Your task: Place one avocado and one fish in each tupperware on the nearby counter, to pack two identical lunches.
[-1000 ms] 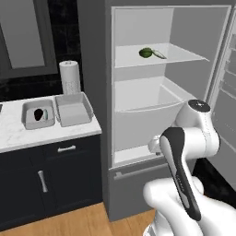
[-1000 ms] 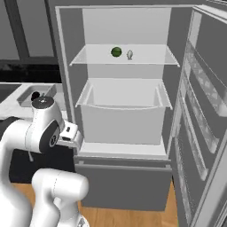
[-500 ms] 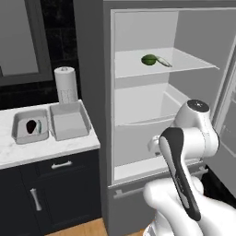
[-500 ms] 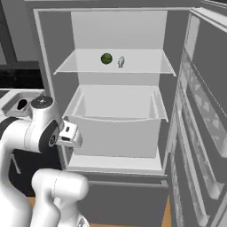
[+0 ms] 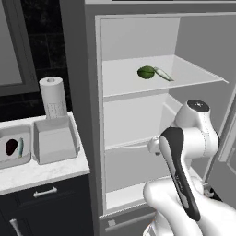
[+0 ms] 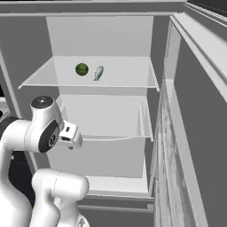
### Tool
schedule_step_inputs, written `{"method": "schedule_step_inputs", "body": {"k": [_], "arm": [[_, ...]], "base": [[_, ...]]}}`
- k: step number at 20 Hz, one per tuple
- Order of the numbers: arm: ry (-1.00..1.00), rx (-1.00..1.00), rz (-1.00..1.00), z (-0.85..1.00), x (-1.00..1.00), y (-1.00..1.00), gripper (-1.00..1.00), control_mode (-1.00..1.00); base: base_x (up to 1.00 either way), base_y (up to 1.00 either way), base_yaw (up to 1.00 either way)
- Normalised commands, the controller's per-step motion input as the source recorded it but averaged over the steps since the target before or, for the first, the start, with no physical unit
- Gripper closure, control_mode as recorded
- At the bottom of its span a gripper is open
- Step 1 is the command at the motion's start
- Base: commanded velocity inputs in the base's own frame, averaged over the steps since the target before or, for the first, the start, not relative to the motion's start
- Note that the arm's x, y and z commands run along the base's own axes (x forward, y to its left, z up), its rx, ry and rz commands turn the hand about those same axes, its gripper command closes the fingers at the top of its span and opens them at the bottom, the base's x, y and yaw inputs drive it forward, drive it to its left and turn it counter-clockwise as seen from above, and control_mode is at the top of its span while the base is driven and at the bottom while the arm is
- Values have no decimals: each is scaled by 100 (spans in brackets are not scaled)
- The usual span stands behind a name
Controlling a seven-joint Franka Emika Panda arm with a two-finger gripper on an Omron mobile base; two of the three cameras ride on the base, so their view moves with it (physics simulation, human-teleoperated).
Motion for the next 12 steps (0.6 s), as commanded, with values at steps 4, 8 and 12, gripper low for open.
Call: {"method": "schedule_step_inputs", "body": {"k": [4, 8, 12], "arm": [[0, 0, 0, 0, 0, 0, -100, 100], [0, 0, 1, 0, 32, -6, -100, -100], [-31, 0, 0, 23, 19, -16, -100, -100]], "base": [[53, -33, 0], [0, 0, 0], [0, 0, 0]]}}
